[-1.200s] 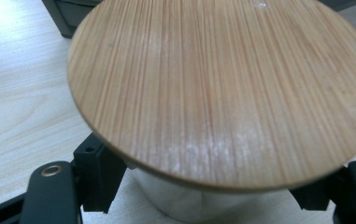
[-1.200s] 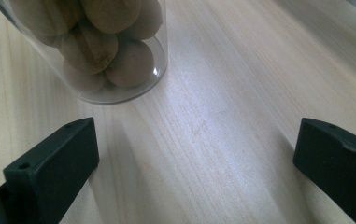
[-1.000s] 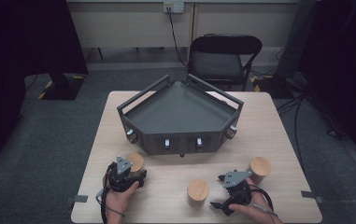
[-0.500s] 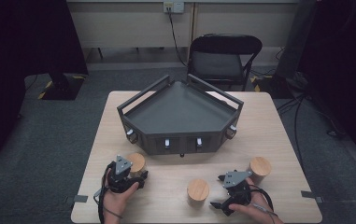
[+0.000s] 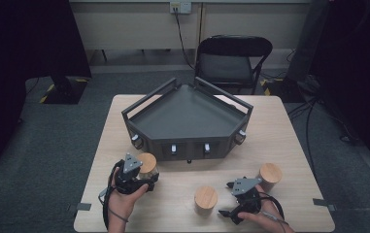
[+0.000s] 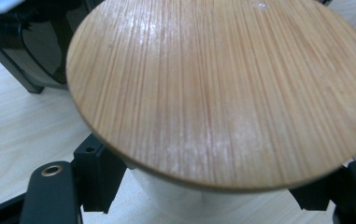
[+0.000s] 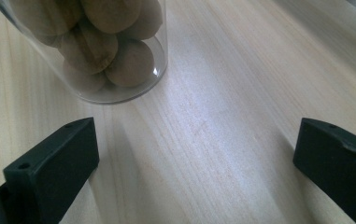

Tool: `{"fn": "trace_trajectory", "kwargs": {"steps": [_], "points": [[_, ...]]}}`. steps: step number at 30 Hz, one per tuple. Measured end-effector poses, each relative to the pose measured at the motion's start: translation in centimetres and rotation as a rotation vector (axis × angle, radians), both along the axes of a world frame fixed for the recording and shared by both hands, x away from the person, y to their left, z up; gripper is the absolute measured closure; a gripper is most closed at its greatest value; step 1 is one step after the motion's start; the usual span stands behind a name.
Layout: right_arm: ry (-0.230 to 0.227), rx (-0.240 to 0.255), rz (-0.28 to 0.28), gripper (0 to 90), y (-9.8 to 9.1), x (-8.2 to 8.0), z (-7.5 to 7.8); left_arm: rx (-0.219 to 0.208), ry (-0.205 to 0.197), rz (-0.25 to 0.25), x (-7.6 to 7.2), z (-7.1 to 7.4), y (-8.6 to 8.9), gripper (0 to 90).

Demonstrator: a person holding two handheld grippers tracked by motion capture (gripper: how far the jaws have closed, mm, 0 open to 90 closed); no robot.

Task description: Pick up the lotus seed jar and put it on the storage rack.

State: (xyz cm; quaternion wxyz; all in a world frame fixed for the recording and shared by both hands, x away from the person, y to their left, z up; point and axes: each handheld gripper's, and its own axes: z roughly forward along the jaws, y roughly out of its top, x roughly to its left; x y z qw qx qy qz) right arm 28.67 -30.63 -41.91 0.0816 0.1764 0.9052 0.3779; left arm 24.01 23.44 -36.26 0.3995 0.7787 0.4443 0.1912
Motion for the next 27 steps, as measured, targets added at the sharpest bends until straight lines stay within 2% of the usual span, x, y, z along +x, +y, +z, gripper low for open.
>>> {"fn": "trace_trajectory", "kwargs": {"steps": [6, 8, 27], "points": [[0.0, 0.0, 0.0, 0.0, 0.0, 0.0, 0.0, 0.016, 0.008, -0.012, 0.3, 1.3, -0.2, 25.1], [-0.001, 0.0, 0.0, 0.0, 0.0, 0.0, 0.0, 0.009, 0.021, -0.023, 0.7, 1.7, 0.0, 25.1], [-0.001, 0.0, 0.001, 0.0, 0.0, 0.0, 0.0, 0.035, 0.027, -0.056, 2.2, 5.4, -0.9, 25.1]]}}
